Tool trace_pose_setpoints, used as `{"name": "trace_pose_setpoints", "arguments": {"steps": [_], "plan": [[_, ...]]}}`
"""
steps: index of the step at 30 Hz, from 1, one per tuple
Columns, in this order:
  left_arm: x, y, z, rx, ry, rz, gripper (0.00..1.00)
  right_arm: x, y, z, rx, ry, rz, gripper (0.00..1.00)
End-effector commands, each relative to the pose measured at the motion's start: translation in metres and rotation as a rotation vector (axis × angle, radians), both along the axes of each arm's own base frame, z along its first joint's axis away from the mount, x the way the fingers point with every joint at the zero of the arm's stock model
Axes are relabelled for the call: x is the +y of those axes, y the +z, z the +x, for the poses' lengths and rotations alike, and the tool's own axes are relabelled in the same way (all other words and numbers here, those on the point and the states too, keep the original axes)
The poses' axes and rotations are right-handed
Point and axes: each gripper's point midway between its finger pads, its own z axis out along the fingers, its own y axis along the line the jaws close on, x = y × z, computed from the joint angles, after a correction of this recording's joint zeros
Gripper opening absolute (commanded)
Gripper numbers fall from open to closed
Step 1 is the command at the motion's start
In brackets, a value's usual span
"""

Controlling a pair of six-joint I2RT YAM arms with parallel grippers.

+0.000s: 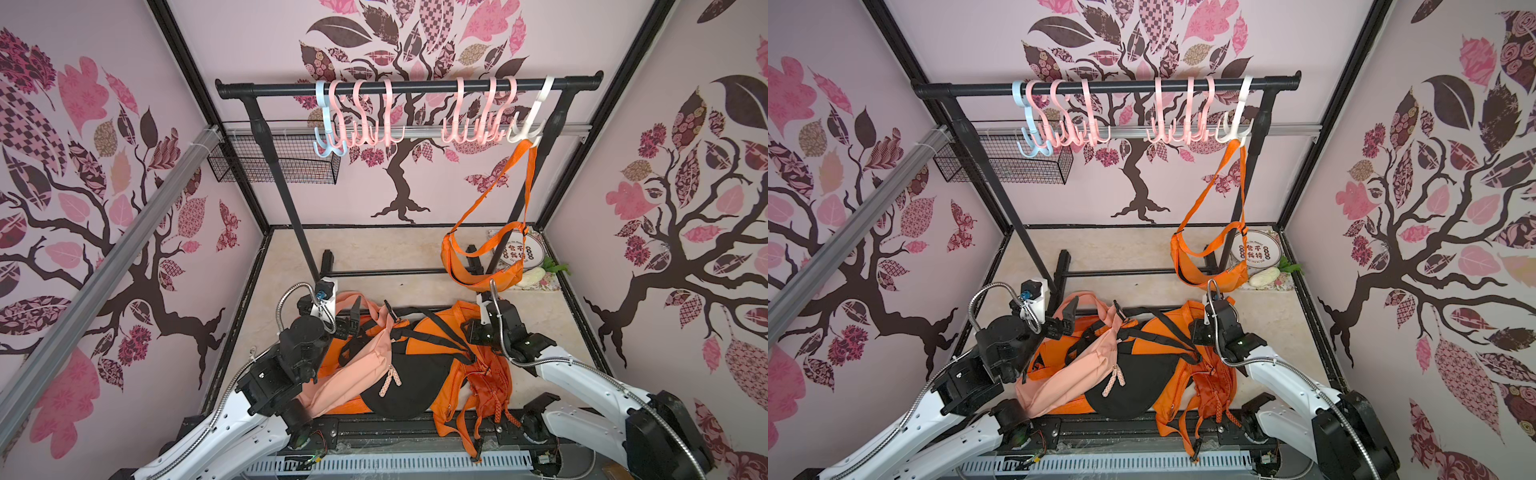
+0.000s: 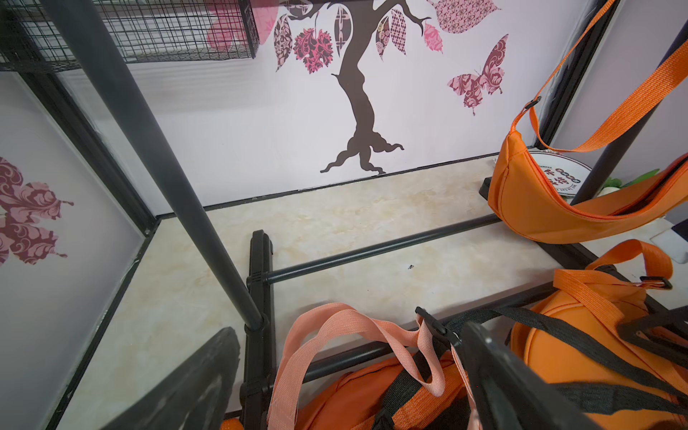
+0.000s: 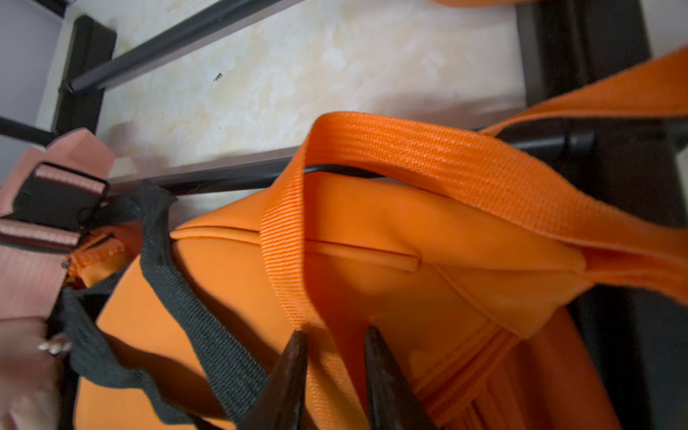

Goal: Hang the bag on a hook
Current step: Pick up the bag from the bag.

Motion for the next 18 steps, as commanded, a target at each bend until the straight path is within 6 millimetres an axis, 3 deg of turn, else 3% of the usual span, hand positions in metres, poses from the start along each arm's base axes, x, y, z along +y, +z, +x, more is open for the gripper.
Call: {"name": "trace_pose_setpoints", "arguments": {"steps": [1, 6, 11, 13, 16, 18], "plan": [[0.000, -0.004, 0.001, -0.007, 0.006, -0.008, 0.96, 0.002, 0.012, -0.001, -0.035, 0.020, 0.001, 0.18], [-0.002, -0.005, 0.001, -0.003, 0.004, -0.005, 0.96, 0.009, 0.044, -0.003, -0.089, 0.077, 0.029, 0.00], [-0.001, -0.006, 0.001, -0.003, 0.006, -0.002, 0.96, 0.018, 0.092, -0.010, -0.182, 0.133, 0.102, 0.00], [-0.001, -0.006, 0.001, -0.003, 0.004, -0.001, 0.96, 0.020, 0.093, -0.011, -0.175, 0.139, 0.114, 0.00], [-0.002, -0.006, 0.001, -0.002, 0.003, 0.001, 0.96, 0.024, 0.077, -0.011, -0.109, 0.146, 0.116, 0.00], [-0.002, -0.007, 0.001, -0.001, 0.003, 0.004, 0.96, 0.031, 0.085, -0.015, -0.102, 0.184, 0.147, 0.00]]}}
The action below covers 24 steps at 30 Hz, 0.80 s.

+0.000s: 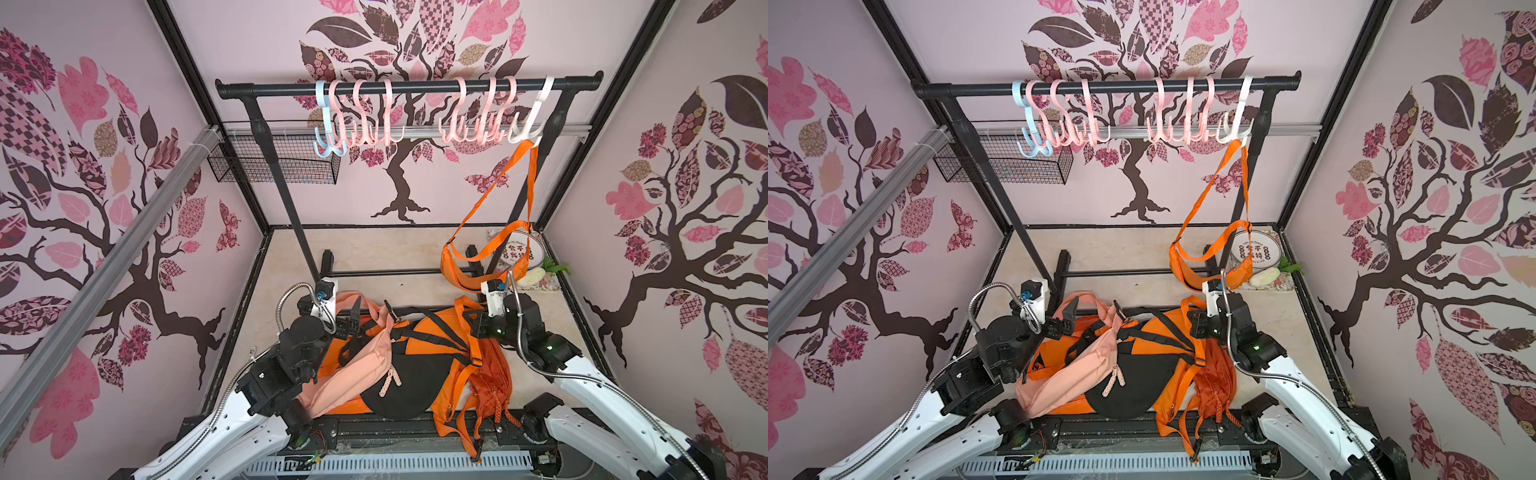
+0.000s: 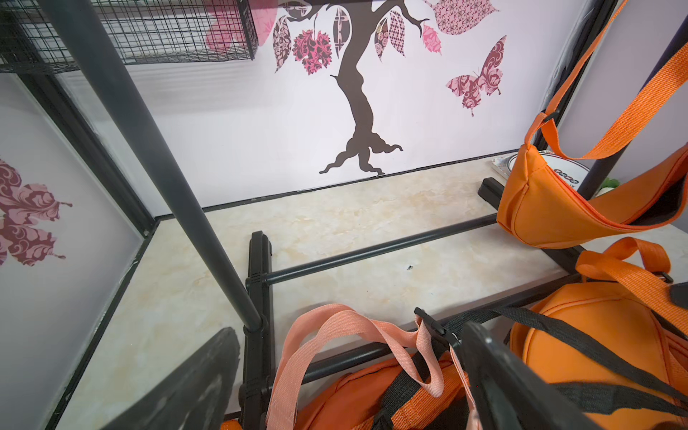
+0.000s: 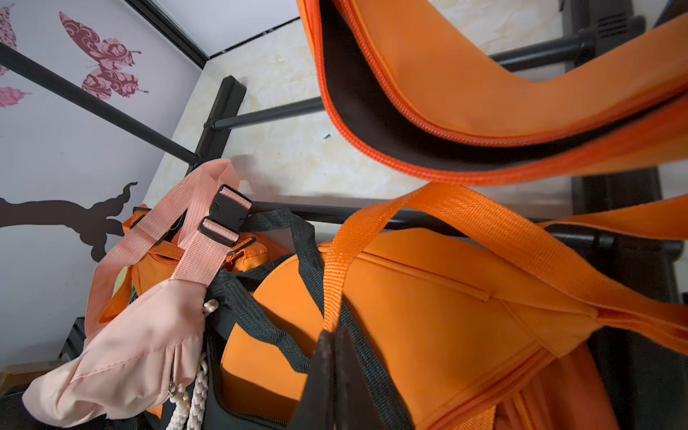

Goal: Hang the bag on a hook
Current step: Pick up the bag from the bag.

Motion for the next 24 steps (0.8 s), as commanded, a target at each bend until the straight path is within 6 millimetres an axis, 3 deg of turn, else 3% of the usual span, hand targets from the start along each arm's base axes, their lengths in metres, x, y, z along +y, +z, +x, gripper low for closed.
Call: {"name": "trace_pose_setpoints", "arguments": {"steps": [1, 6, 11, 15, 20, 24], "plan": [[-0.001, -0.007, 0.001, 0.000, 0.007, 0.002, 0.96, 0.014, 0.015, -0.008, 0.017, 0.071, 0.040, 0.00], [-0.012, -0.005, -0.005, 0.002, -0.072, -0.001, 0.96, 0.029, 0.107, -0.020, -0.151, 0.180, 0.170, 0.00], [-0.034, 0.003, -0.024, -0.028, -0.254, -0.040, 0.96, 0.042, 0.180, -0.045, -0.223, 0.305, 0.305, 0.00], [-0.064, 0.018, -0.049, -0.050, -0.483, -0.107, 0.96, 0.038, 0.226, -0.058, -0.291, 0.305, 0.389, 0.00], [-0.119, 0.070, -0.094, -0.010, -0.851, -0.311, 0.95, 0.028, 0.274, -0.066, -0.367, 0.266, 0.454, 0.00], [-0.161, 0.098, -0.122, -0.004, -1.020, -0.317, 0.94, 0.018, 0.302, -0.066, -0.427, 0.209, 0.498, 0.00]]}}
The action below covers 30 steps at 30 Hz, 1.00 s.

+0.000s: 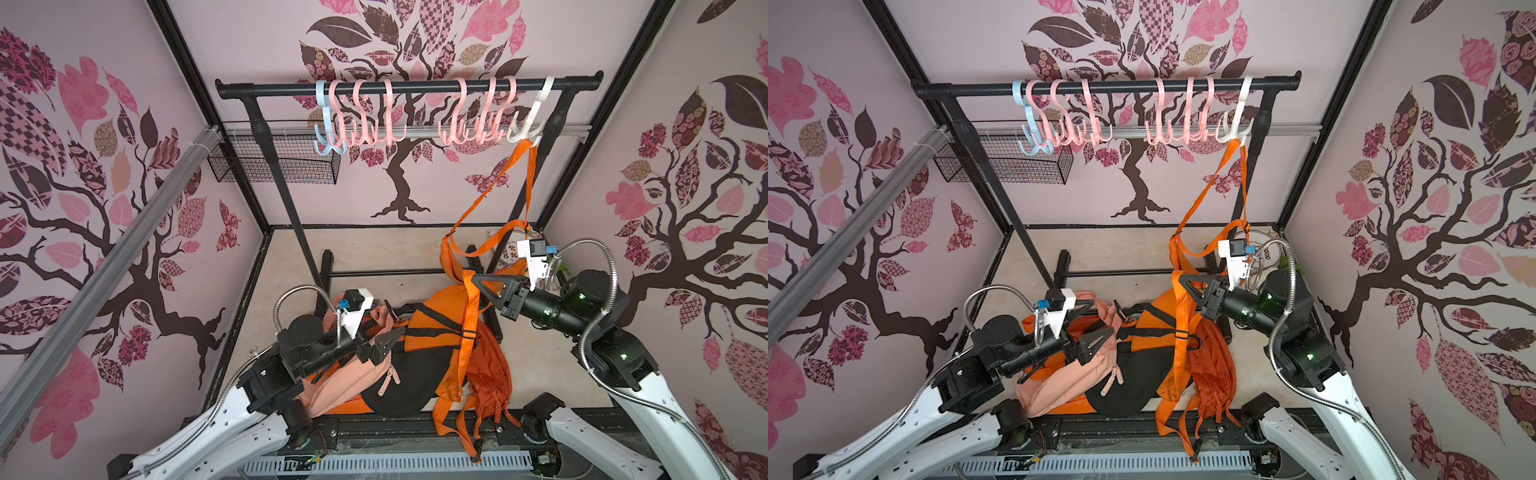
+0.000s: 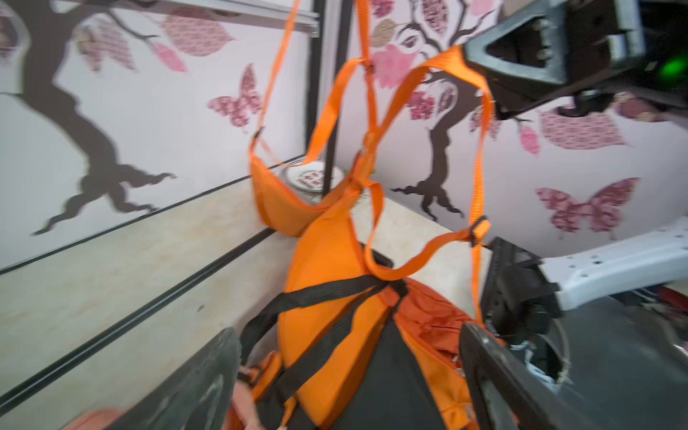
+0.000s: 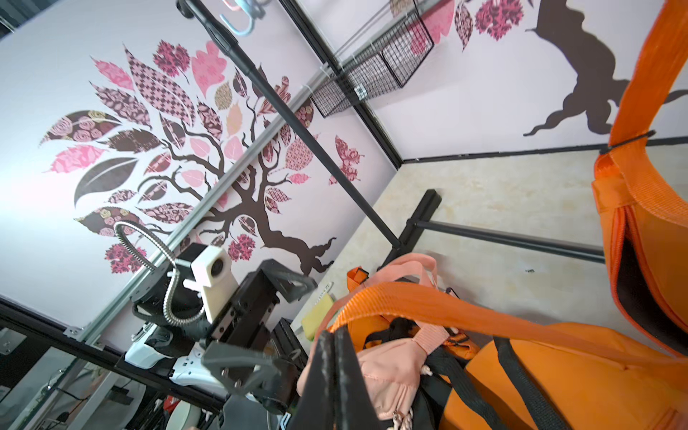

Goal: Hang the bag on a hook
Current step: Pick up the bag from the bag.

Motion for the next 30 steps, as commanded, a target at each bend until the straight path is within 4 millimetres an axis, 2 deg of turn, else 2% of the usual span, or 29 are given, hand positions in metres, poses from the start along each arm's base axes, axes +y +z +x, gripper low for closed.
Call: {"name": "trace_pose_setpoints", "arguments": {"steps": [1, 8, 13, 16, 20, 24, 27, 30], "plan": [[-0.033, 0.058, -0.037, -0.051, -0.209, -0.128, 0.94, -0.011, 0.042, -0.006, -0.063, -0.044, 0.093, 0.00], [-0.079, 0.081, -0.014, -0.038, -0.195, -0.178, 0.95, -0.017, 0.059, 0.001, -0.090, -0.098, 0.134, 0.00], [-0.111, 0.090, 0.016, -0.007, -0.131, -0.192, 0.95, -0.013, 0.066, 0.000, -0.097, -0.067, 0.172, 0.00], [-0.125, 0.095, 0.026, -0.016, -0.115, -0.179, 0.92, -0.011, 0.069, -0.004, -0.101, -0.043, 0.164, 0.00], [-0.107, 0.099, 0.050, -0.162, 0.056, -0.115, 0.92, -0.009, 0.077, -0.021, -0.128, 0.016, 0.154, 0.00], [-0.083, 0.090, 0.064, -0.340, 0.182, 0.018, 0.94, -0.008, 0.080, -0.034, -0.145, 0.063, 0.138, 0.00], [-0.080, 0.079, 0.068, -0.433, 0.201, 0.091, 0.98, -0.003, 0.080, -0.042, -0.141, 0.118, 0.147, 0.00], [-0.087, 0.074, 0.071, -0.479, 0.186, 0.134, 0.98, 0.001, 0.079, -0.046, -0.136, 0.160, 0.155, 0.00]]}}
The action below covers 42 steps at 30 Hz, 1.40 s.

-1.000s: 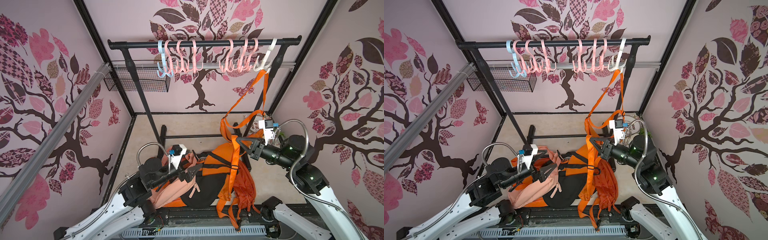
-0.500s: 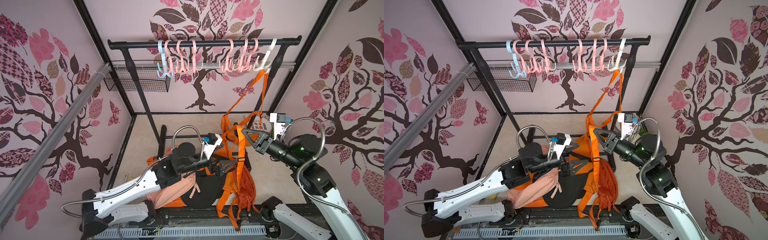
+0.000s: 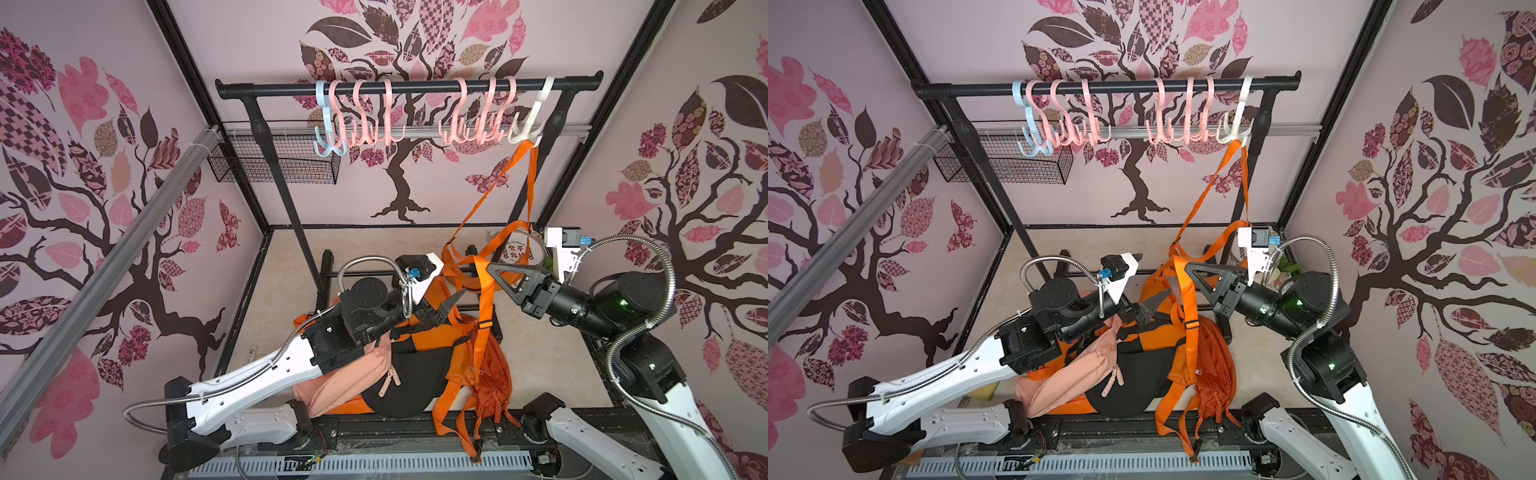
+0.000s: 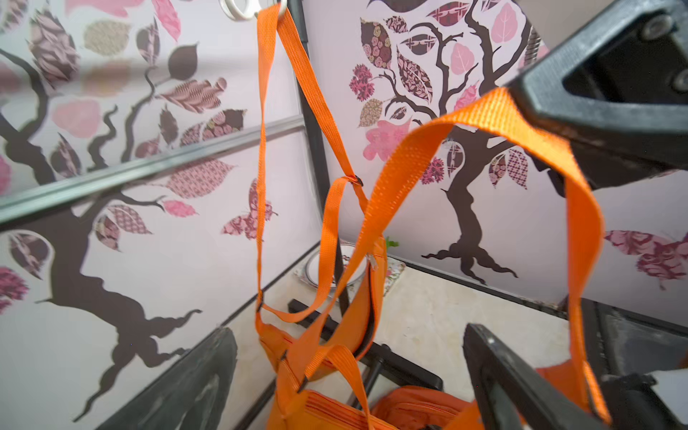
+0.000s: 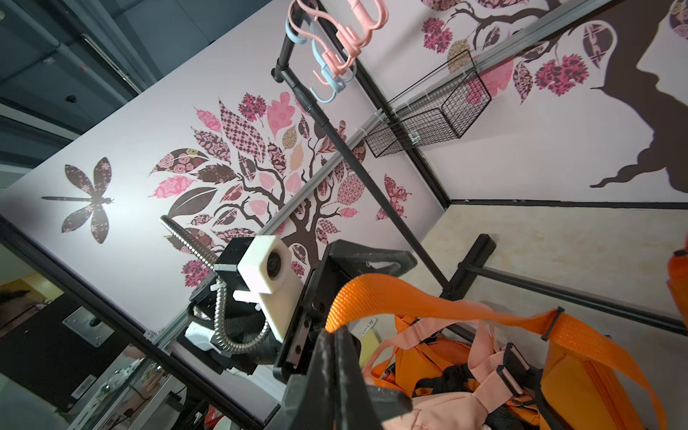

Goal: Hang the bag on a hook
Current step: Pick up the bag from the bag.

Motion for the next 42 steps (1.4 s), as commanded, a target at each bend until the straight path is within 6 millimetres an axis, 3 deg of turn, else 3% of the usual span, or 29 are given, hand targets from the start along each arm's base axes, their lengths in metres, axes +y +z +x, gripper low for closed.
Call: {"name": "trace_pose_setpoints", "arguments": {"steps": [1, 8, 11, 16, 18, 22, 23, 27, 32, 42], "plan": [[-0.006, -0.017, 0.012, -0.106, 0.044, 0.113, 0.98, 0.003, 0.018, -0.019, -0.054, 0.083, 0.027, 0.00], [-0.032, -0.034, 0.032, -0.156, 0.044, 0.219, 0.97, 0.003, 0.030, -0.038, -0.083, 0.143, 0.026, 0.00], [-0.034, -0.026, 0.043, -0.172, 0.066, 0.203, 0.87, 0.003, 0.031, -0.046, -0.086, 0.172, 0.022, 0.00], [-0.030, -0.006, 0.052, -0.170, 0.065, 0.139, 0.47, 0.001, 0.027, -0.049, -0.088, 0.166, 0.015, 0.00], [-0.027, -0.001, 0.048, -0.179, 0.055, 0.127, 0.40, -0.003, 0.022, -0.044, -0.079, 0.120, -0.011, 0.00], [-0.019, 0.001, 0.041, -0.173, 0.037, 0.127, 0.03, -0.004, 0.012, -0.034, -0.059, 0.073, -0.040, 0.00], [-0.017, 0.001, 0.041, -0.173, 0.040, 0.131, 0.00, -0.004, 0.012, -0.032, -0.061, 0.063, -0.039, 0.00], [-0.005, 0.009, 0.041, -0.168, 0.071, 0.150, 0.00, -0.020, 0.017, -0.014, -0.085, -0.095, -0.079, 0.00], [0.002, 0.036, 0.053, -0.097, 0.135, 0.197, 0.00, -0.029, 0.042, 0.018, -0.150, -0.247, -0.141, 0.00], [-0.009, 0.089, 0.085, 0.006, 0.216, 0.219, 0.00, -0.033, 0.130, 0.067, -0.306, -0.434, -0.120, 0.00]]}}
